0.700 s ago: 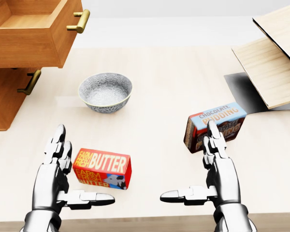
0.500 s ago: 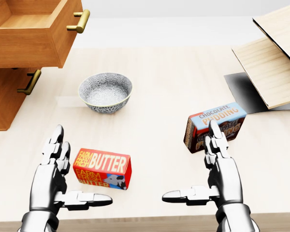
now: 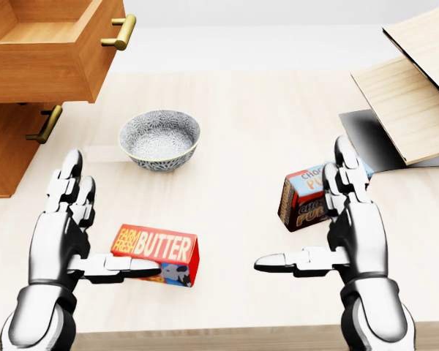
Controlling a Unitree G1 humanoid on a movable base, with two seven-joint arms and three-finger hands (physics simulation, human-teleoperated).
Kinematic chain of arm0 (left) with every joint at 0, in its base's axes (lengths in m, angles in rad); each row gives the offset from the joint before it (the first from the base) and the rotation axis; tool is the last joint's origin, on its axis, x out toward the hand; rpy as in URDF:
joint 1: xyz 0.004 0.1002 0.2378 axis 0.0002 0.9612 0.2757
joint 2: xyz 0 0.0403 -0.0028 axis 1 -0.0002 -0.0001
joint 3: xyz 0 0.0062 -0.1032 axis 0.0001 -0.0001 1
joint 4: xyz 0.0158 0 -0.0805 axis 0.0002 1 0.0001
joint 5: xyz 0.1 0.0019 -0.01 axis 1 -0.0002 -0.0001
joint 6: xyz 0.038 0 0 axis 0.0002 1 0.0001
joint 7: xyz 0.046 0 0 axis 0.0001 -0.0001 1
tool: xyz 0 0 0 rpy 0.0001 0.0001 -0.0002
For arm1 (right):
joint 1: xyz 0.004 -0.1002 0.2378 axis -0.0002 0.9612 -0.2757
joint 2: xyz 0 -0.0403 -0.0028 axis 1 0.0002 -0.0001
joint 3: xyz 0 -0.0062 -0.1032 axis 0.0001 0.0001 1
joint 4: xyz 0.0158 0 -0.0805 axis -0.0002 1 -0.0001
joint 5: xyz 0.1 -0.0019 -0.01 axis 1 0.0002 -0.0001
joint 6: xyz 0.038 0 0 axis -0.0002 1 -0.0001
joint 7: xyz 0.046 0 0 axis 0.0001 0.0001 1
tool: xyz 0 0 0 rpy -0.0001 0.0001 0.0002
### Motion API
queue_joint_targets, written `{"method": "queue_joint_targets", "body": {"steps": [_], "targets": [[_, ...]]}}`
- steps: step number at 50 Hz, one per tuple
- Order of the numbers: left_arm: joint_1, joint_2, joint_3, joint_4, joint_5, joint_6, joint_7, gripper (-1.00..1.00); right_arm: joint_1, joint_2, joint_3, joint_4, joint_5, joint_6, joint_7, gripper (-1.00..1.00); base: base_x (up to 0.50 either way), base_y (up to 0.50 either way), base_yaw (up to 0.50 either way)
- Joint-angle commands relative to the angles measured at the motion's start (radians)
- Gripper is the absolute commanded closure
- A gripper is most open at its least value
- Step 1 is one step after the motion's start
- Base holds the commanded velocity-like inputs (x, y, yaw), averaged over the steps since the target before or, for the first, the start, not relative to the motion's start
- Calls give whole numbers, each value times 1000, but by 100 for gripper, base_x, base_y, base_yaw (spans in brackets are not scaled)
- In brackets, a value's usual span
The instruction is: Close the top drawer of the cabinet.
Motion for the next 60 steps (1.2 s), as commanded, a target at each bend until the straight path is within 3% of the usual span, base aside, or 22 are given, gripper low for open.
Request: {"method": "queue_joint_targets", "body": {"steps": [1, 14, 27, 45, 60], "targets": [[-142, 34, 25, -89, -27, 0, -3, -100, -115, -21, -31, -156, 44, 0, -33, -100, 0, 0, 0], [-123, 21, 12, -223, -43, 0, 0, -100, -93, -20, -23, -237, 33, 0, -30, -100, 0, 0, 0], [-125, 19, 10, -217, -45, 0, -2, -100, -84, -15, -5, -244, 23, 0, -14, -100, 7, -8, 0], [-111, 11, 1, -221, -40, 0, -2, -100, -65, -15, -4, -254, 7, 0, 14, -100, 39, -5, 0], [-118, 10, 0, -212, -40, 0, 1, -100, -73, -17, 2, -241, -24, 0, 23, -100, 1, 2, 0]]}}
